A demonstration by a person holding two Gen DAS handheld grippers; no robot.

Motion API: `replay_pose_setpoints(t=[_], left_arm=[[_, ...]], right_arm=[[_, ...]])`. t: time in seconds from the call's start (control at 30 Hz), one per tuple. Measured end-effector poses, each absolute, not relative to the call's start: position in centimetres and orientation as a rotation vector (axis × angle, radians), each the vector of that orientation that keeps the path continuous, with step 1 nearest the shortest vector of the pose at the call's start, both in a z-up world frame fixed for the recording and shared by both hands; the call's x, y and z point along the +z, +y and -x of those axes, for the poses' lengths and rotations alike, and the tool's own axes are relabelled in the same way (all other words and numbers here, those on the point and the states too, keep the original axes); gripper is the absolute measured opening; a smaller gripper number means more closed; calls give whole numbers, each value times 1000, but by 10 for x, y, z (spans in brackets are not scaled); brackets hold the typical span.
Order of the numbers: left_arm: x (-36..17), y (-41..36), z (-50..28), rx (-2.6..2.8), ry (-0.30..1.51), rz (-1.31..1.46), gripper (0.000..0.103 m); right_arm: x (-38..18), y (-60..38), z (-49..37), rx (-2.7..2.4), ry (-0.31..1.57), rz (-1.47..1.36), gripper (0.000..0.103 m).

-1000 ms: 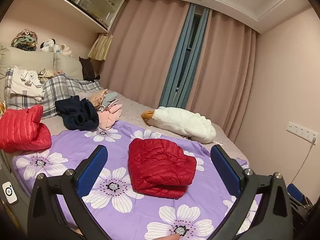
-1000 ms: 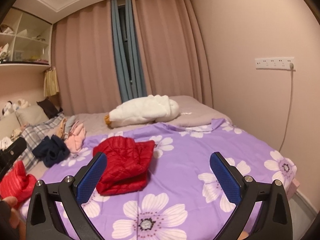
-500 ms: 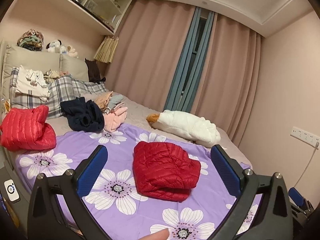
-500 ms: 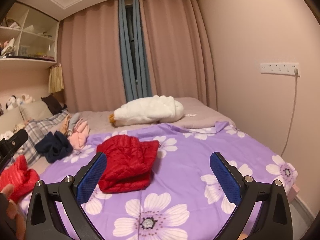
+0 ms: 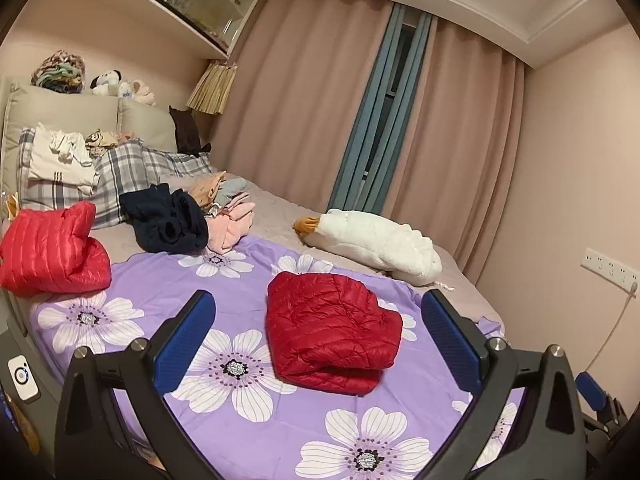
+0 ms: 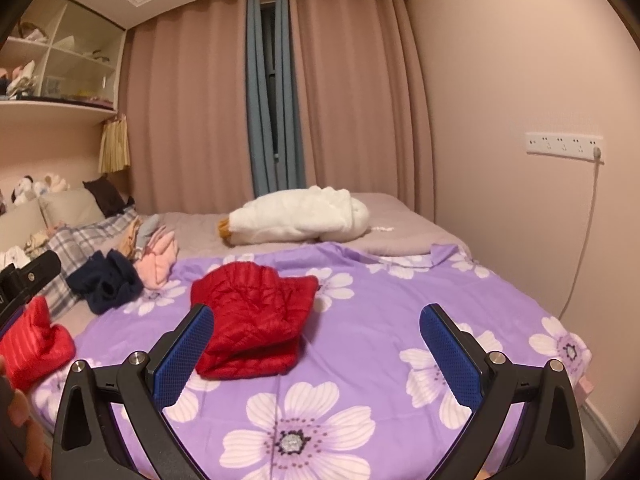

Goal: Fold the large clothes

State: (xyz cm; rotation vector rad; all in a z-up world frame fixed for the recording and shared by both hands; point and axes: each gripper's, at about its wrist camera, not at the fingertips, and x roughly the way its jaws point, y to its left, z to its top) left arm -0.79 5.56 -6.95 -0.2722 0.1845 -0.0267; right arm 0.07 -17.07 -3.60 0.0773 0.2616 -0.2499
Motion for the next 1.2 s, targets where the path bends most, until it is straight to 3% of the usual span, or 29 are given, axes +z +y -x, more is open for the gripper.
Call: replay_pose_setpoints(t=[1.2], left_arm=[[-80,52,-10,-10,243,247,103]], right_arm=[[-45,-169,-15,-269,311,-53,102]])
